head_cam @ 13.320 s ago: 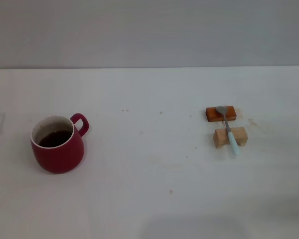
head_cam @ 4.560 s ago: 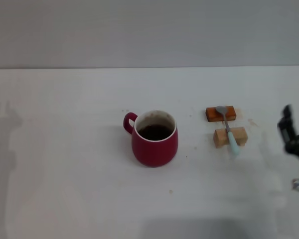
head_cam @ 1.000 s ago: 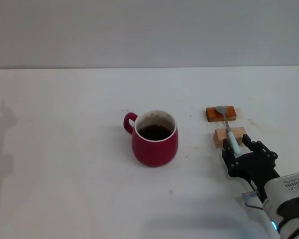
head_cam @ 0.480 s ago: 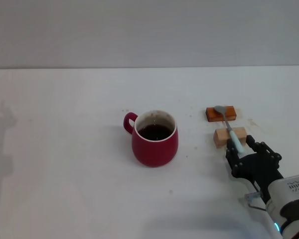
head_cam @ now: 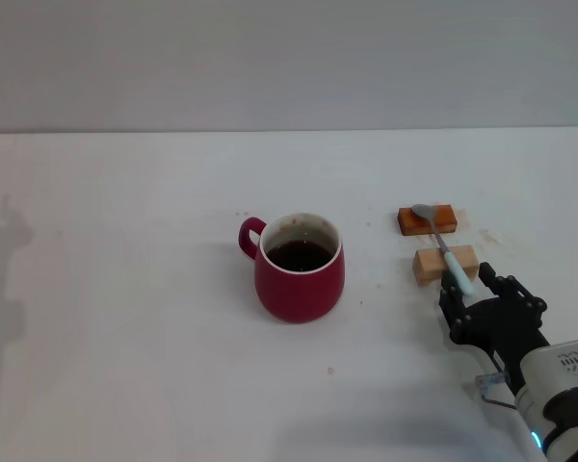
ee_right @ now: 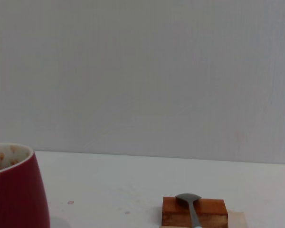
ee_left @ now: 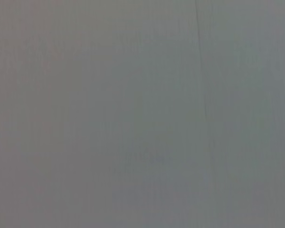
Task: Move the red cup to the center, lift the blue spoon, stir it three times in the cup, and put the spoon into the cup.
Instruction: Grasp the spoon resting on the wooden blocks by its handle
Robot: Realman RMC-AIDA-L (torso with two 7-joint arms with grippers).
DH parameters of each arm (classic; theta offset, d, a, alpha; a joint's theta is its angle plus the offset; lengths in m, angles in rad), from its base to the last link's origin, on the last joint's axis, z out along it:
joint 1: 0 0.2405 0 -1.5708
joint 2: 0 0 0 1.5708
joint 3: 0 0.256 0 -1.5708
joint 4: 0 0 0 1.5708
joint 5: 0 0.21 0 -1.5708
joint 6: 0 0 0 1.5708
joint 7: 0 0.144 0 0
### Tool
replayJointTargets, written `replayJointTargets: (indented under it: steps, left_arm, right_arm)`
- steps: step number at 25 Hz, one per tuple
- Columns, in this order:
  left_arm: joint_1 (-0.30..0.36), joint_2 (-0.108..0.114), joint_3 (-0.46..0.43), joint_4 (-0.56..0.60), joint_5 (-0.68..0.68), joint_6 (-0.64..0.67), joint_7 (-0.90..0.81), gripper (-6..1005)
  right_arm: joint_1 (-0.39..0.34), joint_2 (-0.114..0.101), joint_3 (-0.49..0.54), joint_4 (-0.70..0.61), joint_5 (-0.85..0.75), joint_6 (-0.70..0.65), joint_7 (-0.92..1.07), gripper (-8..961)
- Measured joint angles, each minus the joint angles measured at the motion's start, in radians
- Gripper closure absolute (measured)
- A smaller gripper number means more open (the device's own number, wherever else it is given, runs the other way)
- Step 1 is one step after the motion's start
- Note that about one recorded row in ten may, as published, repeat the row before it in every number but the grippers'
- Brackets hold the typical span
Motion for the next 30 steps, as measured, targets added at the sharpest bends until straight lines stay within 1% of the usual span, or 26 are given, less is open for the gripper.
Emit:
replayJointTargets:
  steps: [30]
  left_arm:
    - [0.003,0.003,0.012,0.0,0.0,-0.003,0.0,841]
  right_arm:
    - [0.021,0.001,0.013,-0.009,0.0,0.01,0.0,584]
